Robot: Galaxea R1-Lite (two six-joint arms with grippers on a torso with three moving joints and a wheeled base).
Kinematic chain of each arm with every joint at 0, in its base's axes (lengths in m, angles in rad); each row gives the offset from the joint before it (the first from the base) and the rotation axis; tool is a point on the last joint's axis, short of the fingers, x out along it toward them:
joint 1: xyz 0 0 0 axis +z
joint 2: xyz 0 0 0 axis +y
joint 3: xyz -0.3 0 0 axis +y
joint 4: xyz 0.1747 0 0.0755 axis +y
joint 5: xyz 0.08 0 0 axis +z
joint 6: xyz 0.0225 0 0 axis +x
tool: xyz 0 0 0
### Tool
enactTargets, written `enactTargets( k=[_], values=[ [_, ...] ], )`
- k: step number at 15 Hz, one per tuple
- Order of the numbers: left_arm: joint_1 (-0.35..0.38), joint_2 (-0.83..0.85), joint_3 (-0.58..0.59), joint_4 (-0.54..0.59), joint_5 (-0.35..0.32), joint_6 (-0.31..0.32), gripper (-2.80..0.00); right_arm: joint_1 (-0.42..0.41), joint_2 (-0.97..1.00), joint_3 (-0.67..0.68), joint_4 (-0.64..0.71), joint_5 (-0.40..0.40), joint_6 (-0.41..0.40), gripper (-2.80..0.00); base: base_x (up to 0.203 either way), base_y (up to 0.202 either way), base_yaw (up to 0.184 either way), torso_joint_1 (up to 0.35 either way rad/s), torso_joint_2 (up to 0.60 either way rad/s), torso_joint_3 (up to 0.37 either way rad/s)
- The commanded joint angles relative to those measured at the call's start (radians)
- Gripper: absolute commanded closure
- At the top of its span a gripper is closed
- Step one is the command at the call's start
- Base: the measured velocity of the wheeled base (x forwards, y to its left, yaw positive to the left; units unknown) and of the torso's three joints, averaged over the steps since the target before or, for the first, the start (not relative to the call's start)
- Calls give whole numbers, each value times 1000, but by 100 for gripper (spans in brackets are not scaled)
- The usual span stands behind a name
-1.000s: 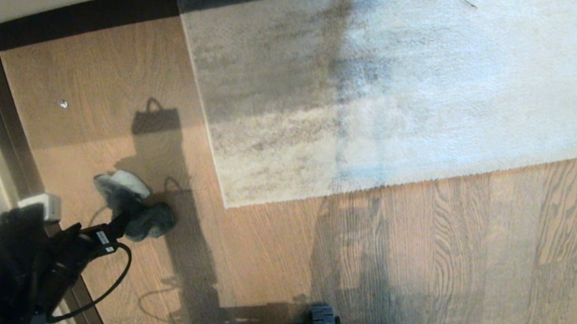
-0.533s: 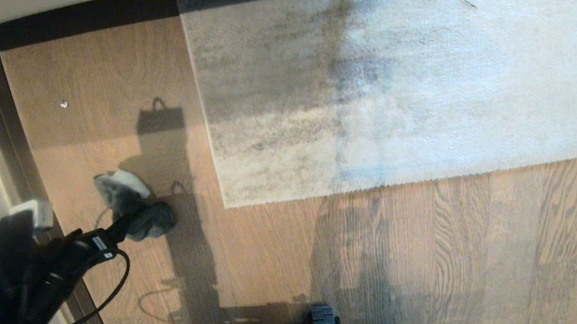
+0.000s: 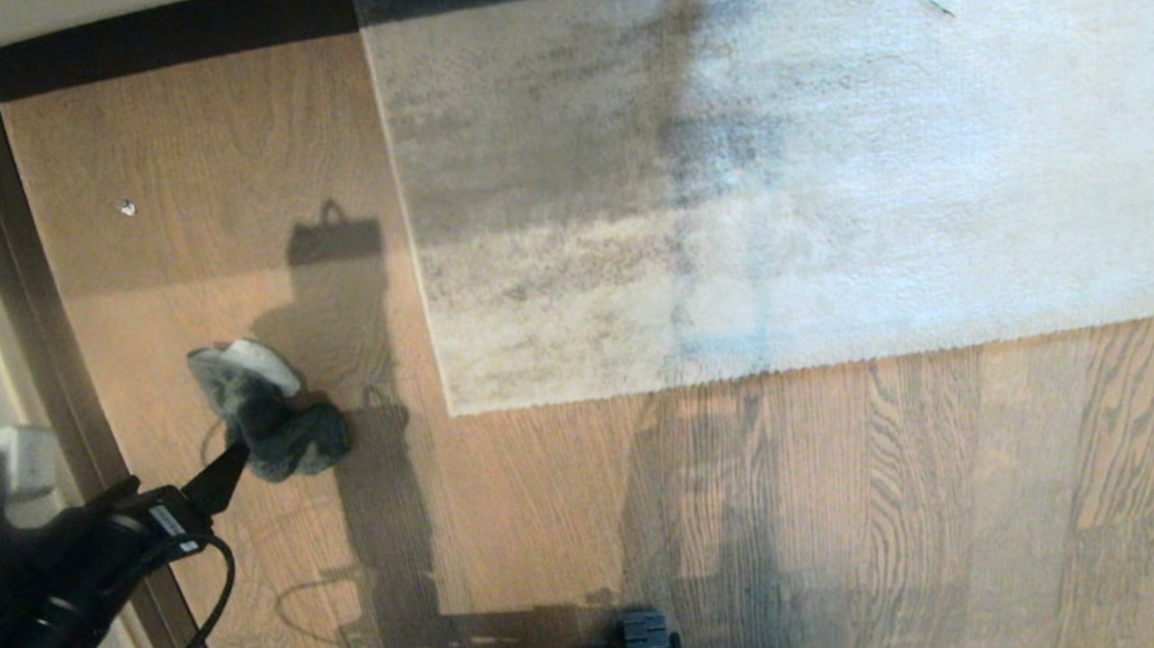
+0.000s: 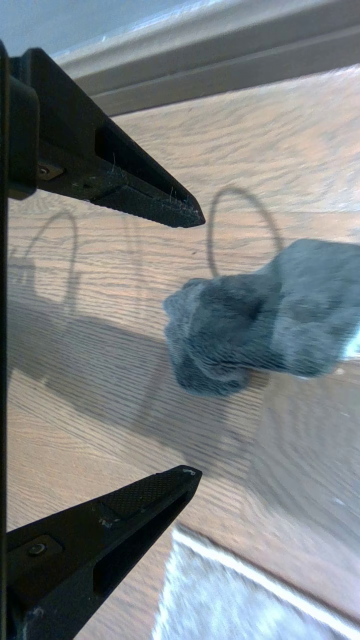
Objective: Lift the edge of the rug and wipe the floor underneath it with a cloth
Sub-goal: Put down the rag
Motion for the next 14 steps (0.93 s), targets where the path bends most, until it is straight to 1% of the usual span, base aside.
enactTargets(
  k=[1,3,4,6,8,10,12,14],
  values=[
    [0,-89,7,4,3,0,-280,0,2,0,0,0,0,0,0,0,0,0,0,0],
    [0,-123,7,20,6,3,-280,0,2,0,1,0,0,0,0,0,0,0,0,0],
    [0,-140,7,30,6,3,0,0,2,0,0,0,0,0,0,0,0,0,0,0],
    [0,-177,7,52,6,6,0,0,2,0,0,-1,0,0,0,0,0,0,0,0],
    [-4,-225,7,97,1,8,0,0,2,0,0,0,0,0,0,0,0,0,0,0],
    [-27,-284,7,155,1,8,0,0,2,0,0,-1,0,0,0,0,0,0,0,0],
    [-43,-358,7,229,1,10,0,0,2,0,0,-1,0,0,0,0,0,0,0,0],
    [-50,-463,7,327,-1,10,0,0,2,0,0,0,0,0,0,0,0,0,0,0]
  ],
)
